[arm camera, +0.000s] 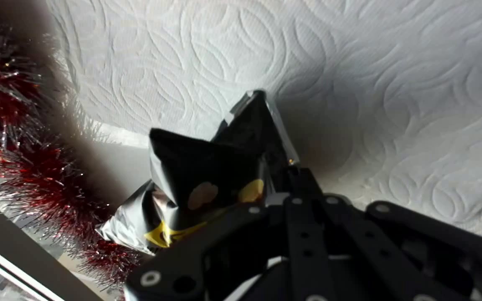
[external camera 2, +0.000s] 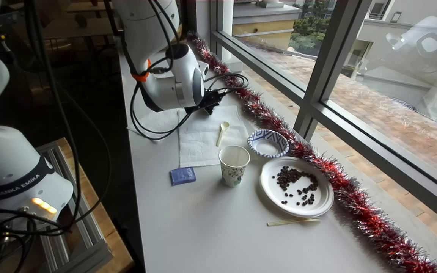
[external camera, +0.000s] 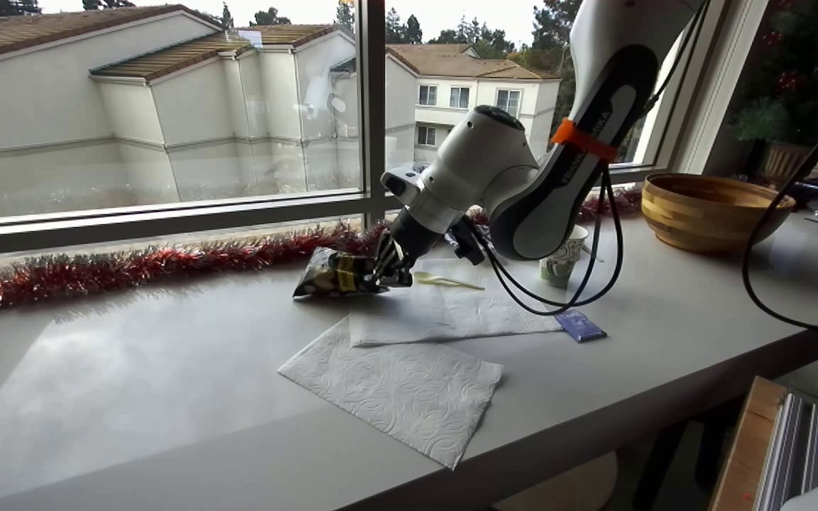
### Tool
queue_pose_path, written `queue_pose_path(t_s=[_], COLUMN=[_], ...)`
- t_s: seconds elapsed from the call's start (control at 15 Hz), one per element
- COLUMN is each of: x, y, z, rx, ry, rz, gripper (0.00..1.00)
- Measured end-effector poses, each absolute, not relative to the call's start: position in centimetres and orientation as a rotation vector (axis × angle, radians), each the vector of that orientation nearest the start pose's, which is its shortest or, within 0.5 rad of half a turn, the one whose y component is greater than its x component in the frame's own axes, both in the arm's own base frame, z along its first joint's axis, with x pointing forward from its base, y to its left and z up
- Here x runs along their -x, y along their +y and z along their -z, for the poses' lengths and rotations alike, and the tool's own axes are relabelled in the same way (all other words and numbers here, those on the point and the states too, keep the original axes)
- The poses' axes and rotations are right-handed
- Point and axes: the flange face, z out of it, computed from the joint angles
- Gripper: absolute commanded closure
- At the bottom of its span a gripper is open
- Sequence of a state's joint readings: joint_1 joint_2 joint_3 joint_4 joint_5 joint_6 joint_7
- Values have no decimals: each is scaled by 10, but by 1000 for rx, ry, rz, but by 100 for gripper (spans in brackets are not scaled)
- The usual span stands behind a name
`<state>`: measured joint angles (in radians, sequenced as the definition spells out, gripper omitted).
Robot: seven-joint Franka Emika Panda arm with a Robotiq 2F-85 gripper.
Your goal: Pick up the black packet then set it back down on the counter.
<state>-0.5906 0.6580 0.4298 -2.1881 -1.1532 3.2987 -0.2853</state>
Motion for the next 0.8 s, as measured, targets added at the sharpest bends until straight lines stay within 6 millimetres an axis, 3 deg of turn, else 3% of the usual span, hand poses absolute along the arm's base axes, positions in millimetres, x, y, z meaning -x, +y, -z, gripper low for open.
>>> queue_pose_path(t_s=[0.27, 0.6, 0.67, 0.8], x=[-544, -556, -558, -562], y=[13, -7, -11, -19], z=[-168, -183, -186, -192], rx=[2537, 2531, 2530, 2528], ry=[-1640, -1615, -1614, -1606], rz=[827, 776, 761, 737], gripper=[100, 100, 74, 66])
